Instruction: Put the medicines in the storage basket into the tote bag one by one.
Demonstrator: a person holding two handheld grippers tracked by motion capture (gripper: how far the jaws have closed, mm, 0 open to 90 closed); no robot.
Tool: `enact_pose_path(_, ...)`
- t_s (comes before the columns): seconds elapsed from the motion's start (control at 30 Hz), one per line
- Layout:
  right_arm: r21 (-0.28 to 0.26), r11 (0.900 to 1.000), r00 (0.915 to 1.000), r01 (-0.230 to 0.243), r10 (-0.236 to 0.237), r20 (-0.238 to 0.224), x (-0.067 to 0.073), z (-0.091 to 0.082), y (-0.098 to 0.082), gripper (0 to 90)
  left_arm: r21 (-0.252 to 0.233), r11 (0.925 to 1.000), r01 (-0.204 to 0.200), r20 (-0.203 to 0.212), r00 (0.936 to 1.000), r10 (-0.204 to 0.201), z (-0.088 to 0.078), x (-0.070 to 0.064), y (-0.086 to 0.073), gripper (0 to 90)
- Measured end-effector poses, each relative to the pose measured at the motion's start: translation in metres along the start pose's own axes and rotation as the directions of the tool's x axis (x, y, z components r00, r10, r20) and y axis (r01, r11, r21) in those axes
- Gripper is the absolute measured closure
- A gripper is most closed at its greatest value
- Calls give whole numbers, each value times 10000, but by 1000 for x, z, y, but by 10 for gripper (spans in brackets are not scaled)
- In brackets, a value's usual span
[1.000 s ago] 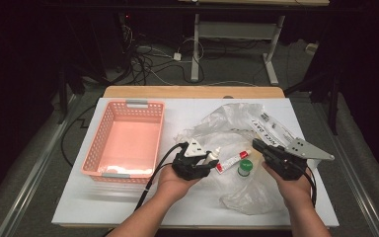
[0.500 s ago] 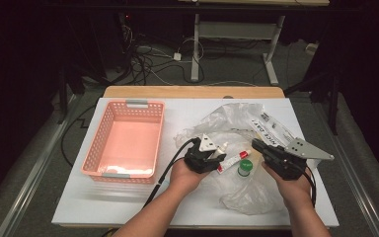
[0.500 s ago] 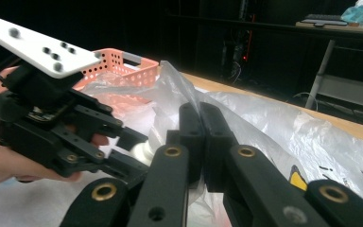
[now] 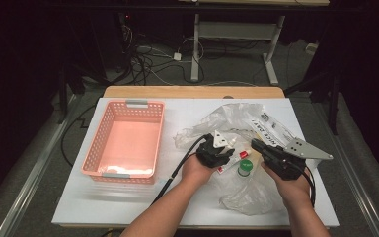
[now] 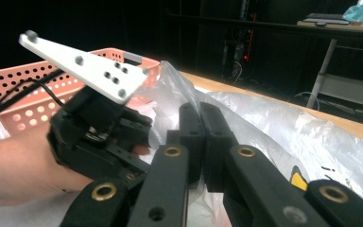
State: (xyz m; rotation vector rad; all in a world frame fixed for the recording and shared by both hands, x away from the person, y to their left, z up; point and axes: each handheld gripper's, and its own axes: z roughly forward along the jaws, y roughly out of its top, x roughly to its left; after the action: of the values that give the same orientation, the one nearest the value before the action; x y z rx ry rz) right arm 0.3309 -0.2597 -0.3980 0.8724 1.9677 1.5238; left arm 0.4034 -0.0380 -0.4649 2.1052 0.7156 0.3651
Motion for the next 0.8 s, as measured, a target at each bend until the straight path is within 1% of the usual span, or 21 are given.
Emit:
enact_pose_path(0.07, -1, 10000, 10000, -11, 11, -1, 0, 0, 0, 893, 70, 10000, -18, -67, 10000, 19, 5, 0, 1, 579)
enact_pose_path(0.27, -19, 10000, 10000, -38, 38, 23, 0, 0, 0, 893, 259, 9996, 59, 36, 10000, -60, 15, 1, 3, 578)
enact_pose_path(0.4, -7, 10000, 10000, -17, 17, 19, 0, 0, 0, 893, 193, 9997, 151, 131, 9998, -154, 18, 2, 3, 574)
enact_pose_path(0.43, -18, 10000, 10000, -1, 1, 20, 0, 0, 0, 893, 162, 9997, 159, 146, 9998, -161, 18, 2, 3, 558)
enact_pose_path(0.5, 0, 10000, 10000, -23, 23, 18, 0, 0, 0, 893, 91, 9998, 198, 158, 9997, -199, 17, 1, 4, 523)
enact_pose_path(0.53, 0, 10000, 10000, -21, 21, 19, 0, 0, 0, 893, 99, 9997, 231, 158, 9996, -233, 16, 1, 4, 491)
enact_pose_path(0.57, -6, 10000, 10000, -24, 24, 11, 0, 0, 0, 893, 110, 9997, 239, 221, 9995, -241, 14, 0, 5, 487)
enact_pose_path(0.6, 0, 10000, 10000, -38, 38, 15, -1, 0, 0, 893, 159, 9996, 219, 245, 9995, -223, 13, -1, 5, 451)
enact_pose_path(0.67, 0, 10000, 10000, -27, 27, -26, -1, 0, -1, 893, 144, 9999, 85, 328, 9994, -90, 7, -4, 4, 442)
enact_pose_path(0.77, 31, 10000, 10000, -57, 57, -39, -1, 1, -1, 893, -46, 10000, 76, 472, 9989, -73, -6, -8, 0, 439)
enact_pose_path(0.8, 25, 10000, 10000, -49, 49, -24, -1, 1, -1, 893, -73, 9999, 105, 525, 9986, -101, -11, -9, -2, 419)
